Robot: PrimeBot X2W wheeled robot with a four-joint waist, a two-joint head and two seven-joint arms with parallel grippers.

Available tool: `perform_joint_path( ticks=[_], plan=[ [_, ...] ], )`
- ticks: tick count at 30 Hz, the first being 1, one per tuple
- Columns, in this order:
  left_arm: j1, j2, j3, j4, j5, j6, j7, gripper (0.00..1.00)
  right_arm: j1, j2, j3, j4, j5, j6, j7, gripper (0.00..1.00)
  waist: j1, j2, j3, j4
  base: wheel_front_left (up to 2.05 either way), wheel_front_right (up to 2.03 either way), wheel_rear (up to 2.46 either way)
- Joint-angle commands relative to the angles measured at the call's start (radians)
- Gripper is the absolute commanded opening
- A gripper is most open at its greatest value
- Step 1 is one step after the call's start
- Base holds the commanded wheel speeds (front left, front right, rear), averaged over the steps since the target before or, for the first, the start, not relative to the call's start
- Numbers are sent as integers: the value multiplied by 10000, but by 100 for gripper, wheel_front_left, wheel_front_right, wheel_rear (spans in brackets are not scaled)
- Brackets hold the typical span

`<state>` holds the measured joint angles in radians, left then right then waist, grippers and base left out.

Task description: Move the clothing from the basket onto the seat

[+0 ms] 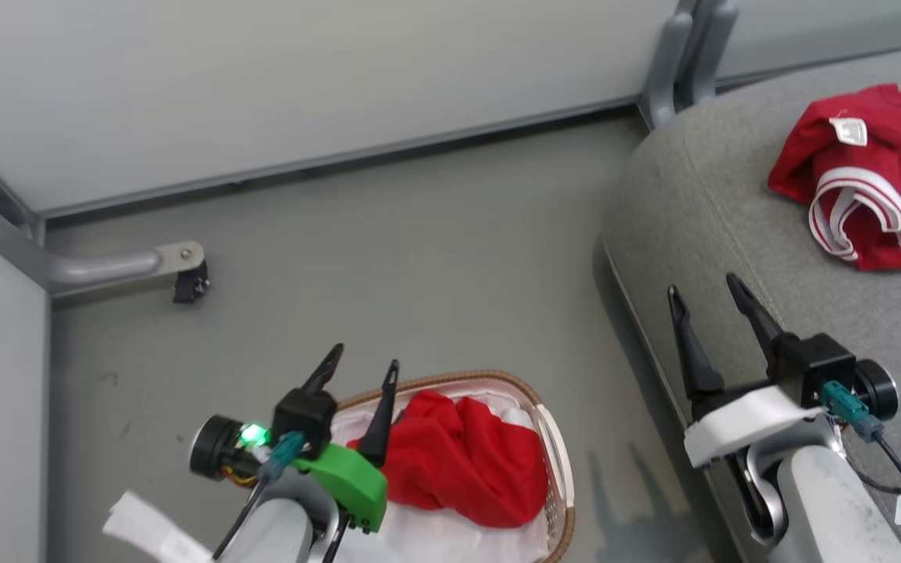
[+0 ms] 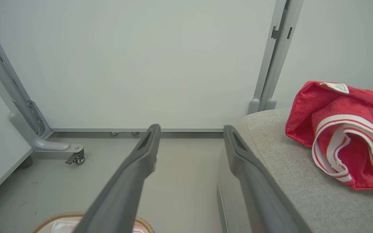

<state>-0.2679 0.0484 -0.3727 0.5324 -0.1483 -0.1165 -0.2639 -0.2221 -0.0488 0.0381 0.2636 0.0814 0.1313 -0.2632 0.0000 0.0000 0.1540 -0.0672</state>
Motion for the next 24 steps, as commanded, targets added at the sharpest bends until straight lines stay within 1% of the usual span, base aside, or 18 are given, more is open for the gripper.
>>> perform_joint_path(
  ticks=[1, 10, 12, 17, 23, 24],
  plan=[
    [-502, 39, -235, 399, 174, -60, 28, 100, -278, -30, 15, -97, 74, -10, -25, 100, 0, 0, 1020, -587, 0, 0, 0],
    [-2482, 300, -1737, 3227, 565, -145, 331, 100, -1328, -25, 554, -390, 526, -10, -25, 100, 0, 0, 3192, -1873, 0, 0, 0],
    [-2815, 378, -2168, 3742, 619, -139, 378, 100, -1508, -24, 660, -434, 649, -10, -25, 100, 0, 0, 3565, -2141, 0, 0, 0],
    [-3478, 685, -2905, 4743, 683, -141, 525, 100, -1845, -21, 954, -599, 1022, -10, -25, 100, 0, 0, 4382, -2749, 0, 0, 0],
    [-4172, 904, -3136, 5556, 516, -140, 530, 100, -2130, -21, 1196, -865, 1309, -10, -25, 100, 0, 0, 5116, -3160, 0, 0, 0],
    [-4305, 933, -3070, 5676, 469, -54, 541, 100, -2162, -18, 1223, -887, 1361, -10, -25, 100, 0, 0, 5237, -3211, 0, 0, 0]
  ],
)
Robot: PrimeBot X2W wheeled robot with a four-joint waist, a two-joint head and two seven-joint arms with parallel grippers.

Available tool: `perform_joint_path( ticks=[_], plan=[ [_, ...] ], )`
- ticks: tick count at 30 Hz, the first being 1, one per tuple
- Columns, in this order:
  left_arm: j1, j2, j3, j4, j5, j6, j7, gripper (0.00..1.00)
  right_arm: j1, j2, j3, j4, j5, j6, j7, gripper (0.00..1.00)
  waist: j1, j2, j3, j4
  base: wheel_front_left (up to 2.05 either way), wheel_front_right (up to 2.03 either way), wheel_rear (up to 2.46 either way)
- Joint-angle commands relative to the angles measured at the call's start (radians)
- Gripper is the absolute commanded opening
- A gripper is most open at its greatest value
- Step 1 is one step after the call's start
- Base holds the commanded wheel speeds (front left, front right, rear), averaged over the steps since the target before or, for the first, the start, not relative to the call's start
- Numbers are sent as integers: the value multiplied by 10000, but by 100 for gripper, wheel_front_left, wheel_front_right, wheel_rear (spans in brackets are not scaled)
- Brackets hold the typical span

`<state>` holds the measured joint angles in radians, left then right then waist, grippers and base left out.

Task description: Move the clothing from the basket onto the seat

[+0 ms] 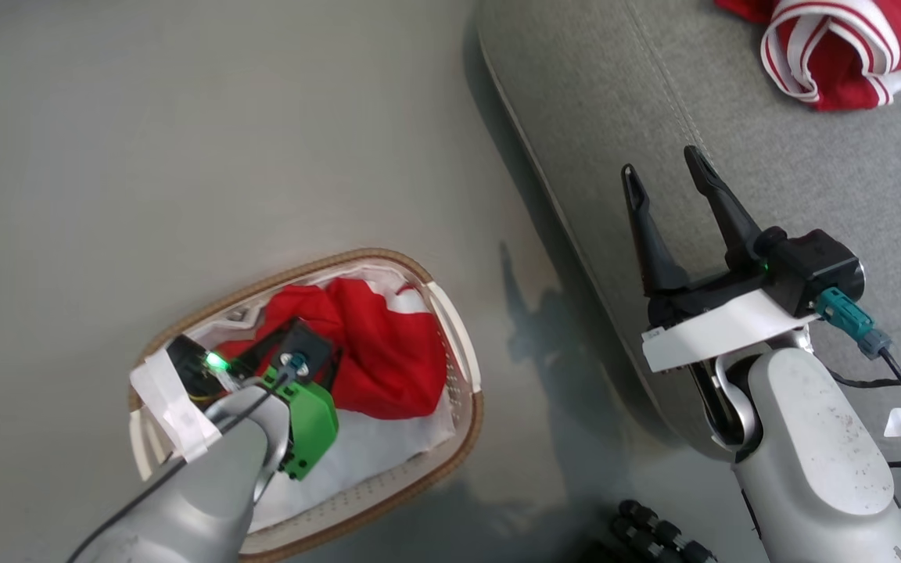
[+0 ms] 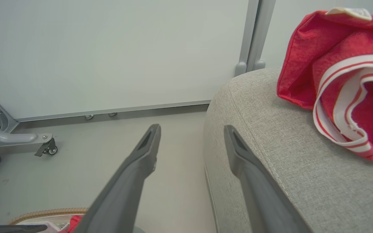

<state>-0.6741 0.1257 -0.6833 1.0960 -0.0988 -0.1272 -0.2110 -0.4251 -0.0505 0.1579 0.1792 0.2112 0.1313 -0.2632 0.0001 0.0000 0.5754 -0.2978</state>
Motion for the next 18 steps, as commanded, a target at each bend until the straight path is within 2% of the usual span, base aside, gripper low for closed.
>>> perform_joint_path(
  ticks=[1, 8, 15, 16, 18],
  plan=[
    [-358, 177, 52, 129, -15, 100, 16, 100, -172, 0, 44, -57, 127, -10, -25, 100, -1, 0, 1111, -939, 0, 0, 0],
    [-1041, 248, 204, 919, -199, 434, 415, 100, -463, -3, 354, -176, 446, -10, -25, 100, -1, 0, 1668, -1101, 0, 0, 0],
    [-1024, 320, 349, 1484, -522, 654, 952, 100, -583, -6, 471, -196, 560, -10, -24, 100, -1, 0, 1818, -1114, 0, 0, 0],
    [-984, 319, 356, 1529, -555, 667, 1020, 94, -583, -6, 477, -191, 562, -10, -24, 100, -1, 0, 1820, -1110, 0, 0, 0],
    [-930, 319, 347, 1580, -573, 687, 1081, 35, -596, -6, 493, -168, 567, -10, -24, 100, -1, 0, 1815, -1098, 0, 0, 0]
  ],
)
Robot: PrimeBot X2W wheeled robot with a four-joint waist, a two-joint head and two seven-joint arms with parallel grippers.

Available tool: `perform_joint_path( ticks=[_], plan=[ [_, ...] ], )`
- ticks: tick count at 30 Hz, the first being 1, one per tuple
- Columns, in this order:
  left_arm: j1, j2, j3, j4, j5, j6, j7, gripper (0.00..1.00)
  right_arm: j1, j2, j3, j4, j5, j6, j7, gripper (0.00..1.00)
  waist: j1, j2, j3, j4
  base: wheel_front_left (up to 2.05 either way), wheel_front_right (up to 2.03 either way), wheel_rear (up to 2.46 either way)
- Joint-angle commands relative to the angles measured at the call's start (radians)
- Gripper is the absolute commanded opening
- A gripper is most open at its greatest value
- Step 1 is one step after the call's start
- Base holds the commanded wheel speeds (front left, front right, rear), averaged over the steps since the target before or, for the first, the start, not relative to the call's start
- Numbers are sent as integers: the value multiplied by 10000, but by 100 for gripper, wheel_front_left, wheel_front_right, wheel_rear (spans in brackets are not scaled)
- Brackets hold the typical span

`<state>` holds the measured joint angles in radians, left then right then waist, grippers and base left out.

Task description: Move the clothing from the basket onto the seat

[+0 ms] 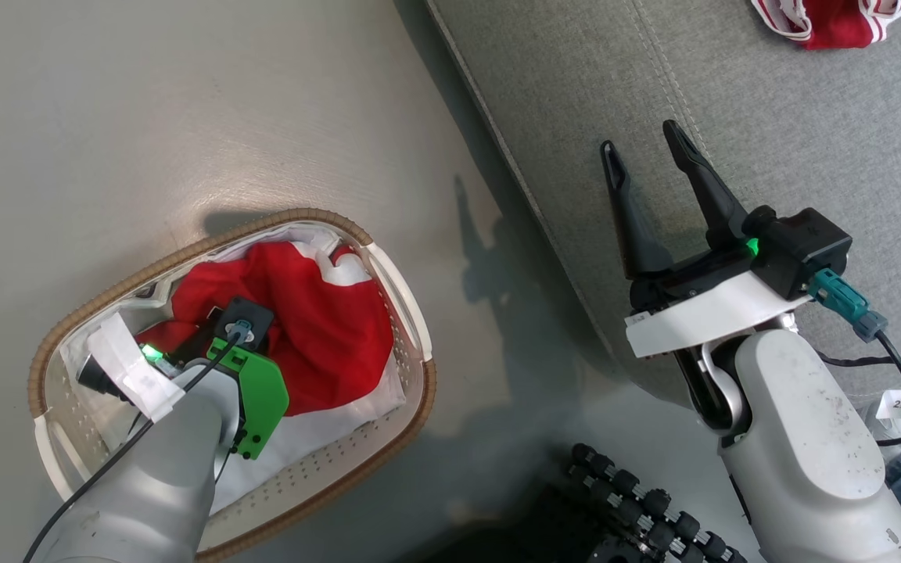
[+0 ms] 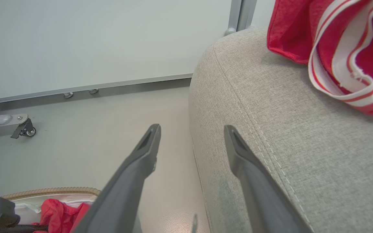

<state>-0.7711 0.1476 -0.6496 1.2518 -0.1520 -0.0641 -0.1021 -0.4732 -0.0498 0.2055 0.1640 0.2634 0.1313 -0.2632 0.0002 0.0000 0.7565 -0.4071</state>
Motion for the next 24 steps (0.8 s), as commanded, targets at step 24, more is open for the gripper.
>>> perform_joint_path(
  ticks=[24],
  plan=[
    [1364, -764, -233, -672, -936, -580, -1554, 0, 822, -23, -507, 823, -1213, -10, -24, 100, -2, 0, -2795, 1194, 0, 0, 0]
  ],
)
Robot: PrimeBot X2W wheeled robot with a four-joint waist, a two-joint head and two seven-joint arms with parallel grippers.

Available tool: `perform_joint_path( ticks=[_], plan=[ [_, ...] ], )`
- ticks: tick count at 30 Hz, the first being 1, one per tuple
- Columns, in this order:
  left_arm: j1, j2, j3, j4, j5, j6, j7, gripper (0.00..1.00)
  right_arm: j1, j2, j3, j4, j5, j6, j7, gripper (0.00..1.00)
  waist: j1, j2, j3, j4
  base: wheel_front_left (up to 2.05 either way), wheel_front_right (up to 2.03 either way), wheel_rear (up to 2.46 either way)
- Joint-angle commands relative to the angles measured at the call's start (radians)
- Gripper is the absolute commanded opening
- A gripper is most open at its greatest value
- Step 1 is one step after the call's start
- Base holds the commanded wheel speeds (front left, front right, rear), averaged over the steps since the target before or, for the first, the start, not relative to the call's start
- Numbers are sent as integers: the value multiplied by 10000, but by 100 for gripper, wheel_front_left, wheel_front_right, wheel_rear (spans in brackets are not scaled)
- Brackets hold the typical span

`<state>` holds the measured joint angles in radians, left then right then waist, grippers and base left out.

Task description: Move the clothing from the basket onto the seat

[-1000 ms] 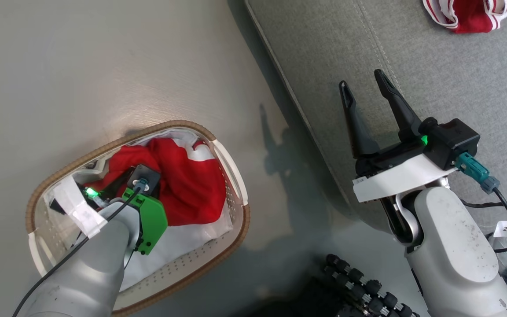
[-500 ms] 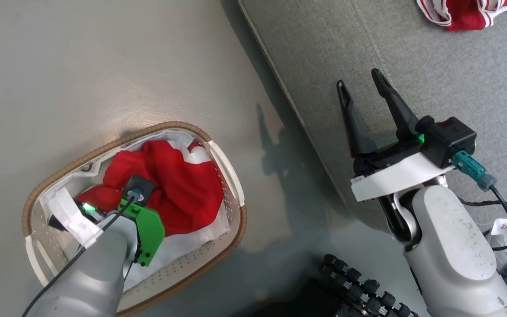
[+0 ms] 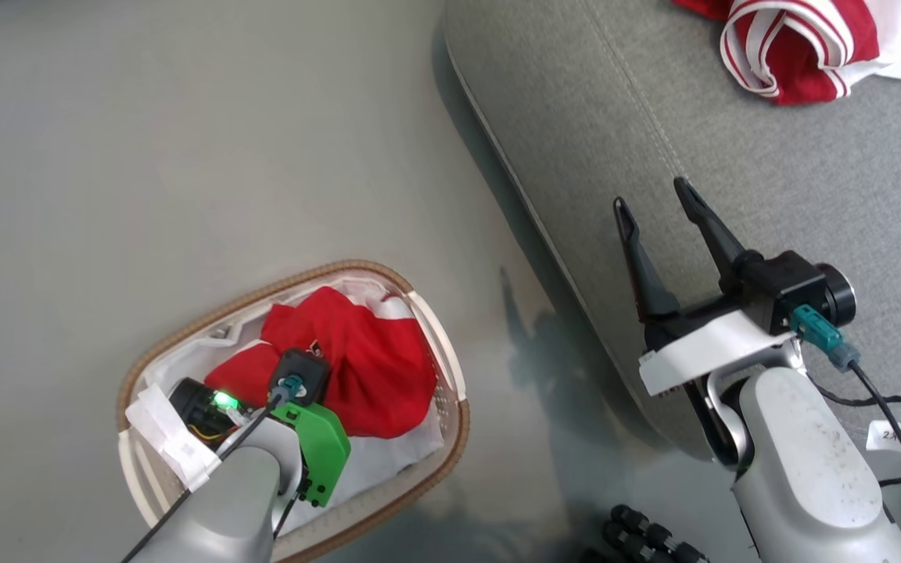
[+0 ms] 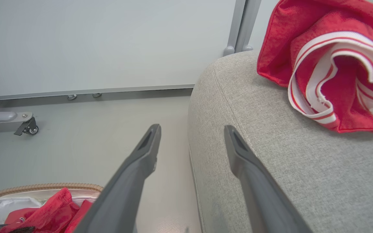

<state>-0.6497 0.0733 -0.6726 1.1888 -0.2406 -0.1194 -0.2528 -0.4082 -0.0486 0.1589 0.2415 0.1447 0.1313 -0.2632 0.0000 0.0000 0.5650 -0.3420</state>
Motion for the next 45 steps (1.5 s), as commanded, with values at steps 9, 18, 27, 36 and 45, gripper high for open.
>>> perform_joint_path(
  ticks=[9, 18, 27, 36, 45],
  plan=[
    [1036, -79, -342, -1759, -282, -100, -124, 0, 1015, -36, -236, 451, -650, -10, -24, 100, 0, 0, -2896, 1107, 0, 0, 0],
    [1512, 516, -512, -3889, -257, -111, -128, 0, 1736, -36, -385, 745, -996, -11, -24, 100, 0, 0, -4475, 1251, 0, 0, 0],
    [268, 1570, -1256, -5819, -767, -114, 352, 0, 2042, -35, -496, 910, -1350, -11, -24, 100, 0, 0, -5571, 1334, 0, 0, 0],
    [-1487, 2795, -1536, -7462, -1007, -104, 1256, 0, 1767, -30, 11, 947, -1505, -11, -24, 100, 0, 0, -5931, 1421, 0, 0, 0],
    [-2728, 3195, -1585, -7996, -1169, -105, 1825, 0, 1238, -33, 1266, 834, -1261, -11, -24, 100, 0, 0, -6090, 1622, 0, 0, 0]
  ],
)
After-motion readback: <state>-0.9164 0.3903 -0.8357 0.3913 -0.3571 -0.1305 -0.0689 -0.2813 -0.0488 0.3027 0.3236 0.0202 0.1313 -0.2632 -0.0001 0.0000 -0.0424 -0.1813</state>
